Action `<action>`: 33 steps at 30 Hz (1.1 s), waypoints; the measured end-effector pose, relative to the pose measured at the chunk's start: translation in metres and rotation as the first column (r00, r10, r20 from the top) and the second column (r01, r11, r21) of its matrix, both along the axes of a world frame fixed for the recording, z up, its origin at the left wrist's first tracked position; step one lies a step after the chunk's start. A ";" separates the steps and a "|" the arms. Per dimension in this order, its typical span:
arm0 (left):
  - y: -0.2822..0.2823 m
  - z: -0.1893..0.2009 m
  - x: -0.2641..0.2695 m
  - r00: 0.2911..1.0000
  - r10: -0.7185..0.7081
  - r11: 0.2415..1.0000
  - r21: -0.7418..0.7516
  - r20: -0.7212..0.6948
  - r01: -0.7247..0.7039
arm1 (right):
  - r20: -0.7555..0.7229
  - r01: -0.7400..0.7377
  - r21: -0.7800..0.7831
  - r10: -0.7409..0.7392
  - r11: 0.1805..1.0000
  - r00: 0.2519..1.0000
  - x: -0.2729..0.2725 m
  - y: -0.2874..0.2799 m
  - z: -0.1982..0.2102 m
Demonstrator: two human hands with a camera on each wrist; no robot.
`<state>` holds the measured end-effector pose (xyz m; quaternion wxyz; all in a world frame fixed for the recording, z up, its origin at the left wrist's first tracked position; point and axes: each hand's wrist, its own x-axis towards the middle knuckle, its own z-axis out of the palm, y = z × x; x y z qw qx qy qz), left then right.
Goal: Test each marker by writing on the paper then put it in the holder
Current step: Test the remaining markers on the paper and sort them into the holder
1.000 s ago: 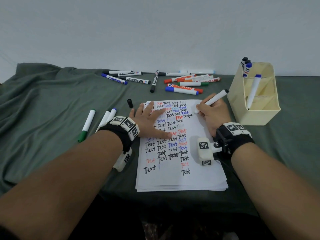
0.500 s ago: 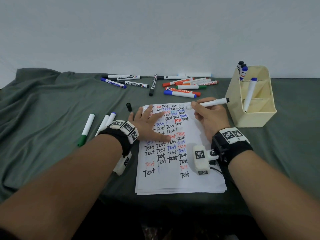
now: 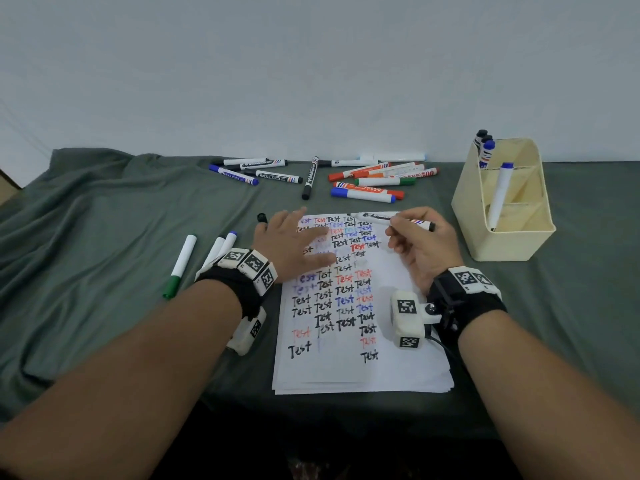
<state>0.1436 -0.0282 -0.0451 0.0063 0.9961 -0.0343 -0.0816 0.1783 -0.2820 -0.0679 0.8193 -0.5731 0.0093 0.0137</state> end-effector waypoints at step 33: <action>-0.034 0.032 0.020 0.976 0.133 0.817 -0.577 0.175 -0.008 | 0.033 -0.070 -0.045 0.071 0.997 0.997 -0.003 0.002 -0.002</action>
